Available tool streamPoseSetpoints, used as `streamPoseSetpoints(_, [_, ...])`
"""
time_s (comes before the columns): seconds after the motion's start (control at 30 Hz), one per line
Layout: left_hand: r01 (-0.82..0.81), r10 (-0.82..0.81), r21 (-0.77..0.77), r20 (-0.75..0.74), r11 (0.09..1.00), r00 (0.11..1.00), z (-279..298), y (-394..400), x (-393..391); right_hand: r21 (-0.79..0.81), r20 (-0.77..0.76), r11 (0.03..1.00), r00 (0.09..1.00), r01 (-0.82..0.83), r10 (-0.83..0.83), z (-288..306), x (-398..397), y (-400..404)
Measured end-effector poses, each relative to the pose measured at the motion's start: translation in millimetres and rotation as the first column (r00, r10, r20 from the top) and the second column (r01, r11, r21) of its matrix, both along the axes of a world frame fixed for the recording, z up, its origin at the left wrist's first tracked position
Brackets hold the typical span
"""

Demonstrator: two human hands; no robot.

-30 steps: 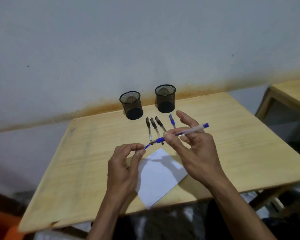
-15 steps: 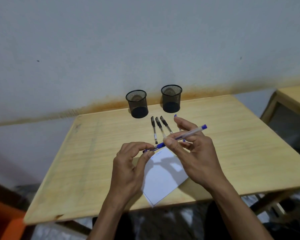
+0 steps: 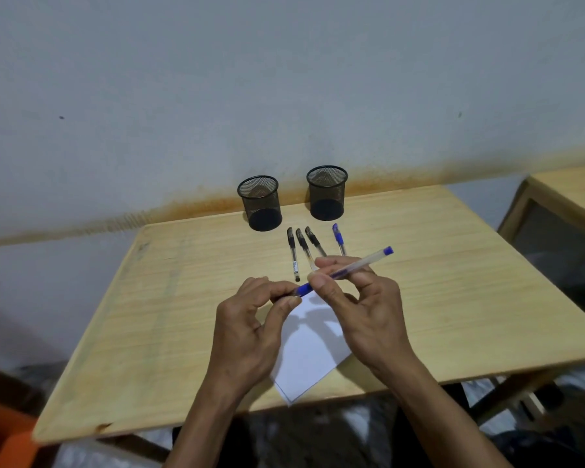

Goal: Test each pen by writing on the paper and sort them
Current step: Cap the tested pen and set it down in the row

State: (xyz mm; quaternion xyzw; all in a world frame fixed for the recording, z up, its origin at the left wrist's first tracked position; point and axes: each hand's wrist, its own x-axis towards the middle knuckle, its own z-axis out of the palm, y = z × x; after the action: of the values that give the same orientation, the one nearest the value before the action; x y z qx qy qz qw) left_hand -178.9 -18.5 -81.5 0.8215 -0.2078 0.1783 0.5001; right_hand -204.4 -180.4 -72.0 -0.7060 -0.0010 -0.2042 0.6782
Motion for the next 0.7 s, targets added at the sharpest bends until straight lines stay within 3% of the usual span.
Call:
streamPoseSetpoints(0.1, [0.030,-0.029,0.021,-0.034,0.999,0.999,4,1,4,0.104,-0.021,0.994,0.999,-0.041,0.043,2,3,-16])
streamPoseSetpoints(0.17, [0.028,-0.027,0.007,-0.096,1.000,0.995,6,5,7,0.236,0.019,0.972,1.000,-0.009,0.004,4,8,-30])
streamPoseSetpoints(0.23, [0.022,-0.019,0.021,-0.141,1.000,0.990,6,9,12,0.235,0.101,0.971,0.992,0.045,-0.070,8,11,-46])
streamPoseSetpoints(0.3, [0.031,-0.025,0.036,-0.177,0.999,0.984,7,10,15,-0.077,0.195,0.991,0.977,0.108,-0.091,7,14,-59])
streamPoseSetpoints(0.37, [0.048,-0.043,0.021,-0.194,0.999,0.980,10,6,19,-0.501,0.315,0.843,0.948,0.198,-0.035,2,19,-61])
streamPoseSetpoints(0.43, [0.057,-0.053,0.018,-0.180,0.998,0.982,15,-1,23,-0.701,0.359,0.669,0.933,0.245,0.034,-6,25,-56])
streamPoseSetpoints(0.5, [0.066,-0.065,0.001,-0.172,0.998,0.983,18,-8,26,-0.740,0.361,0.618,0.932,0.265,0.033,-13,27,-50])
streamPoseSetpoints(0.7, [0.084,-0.088,-0.027,-0.196,0.996,0.977,17,-16,37,-0.740,0.316,0.615,0.948,0.274,-0.041,-27,29,-46])
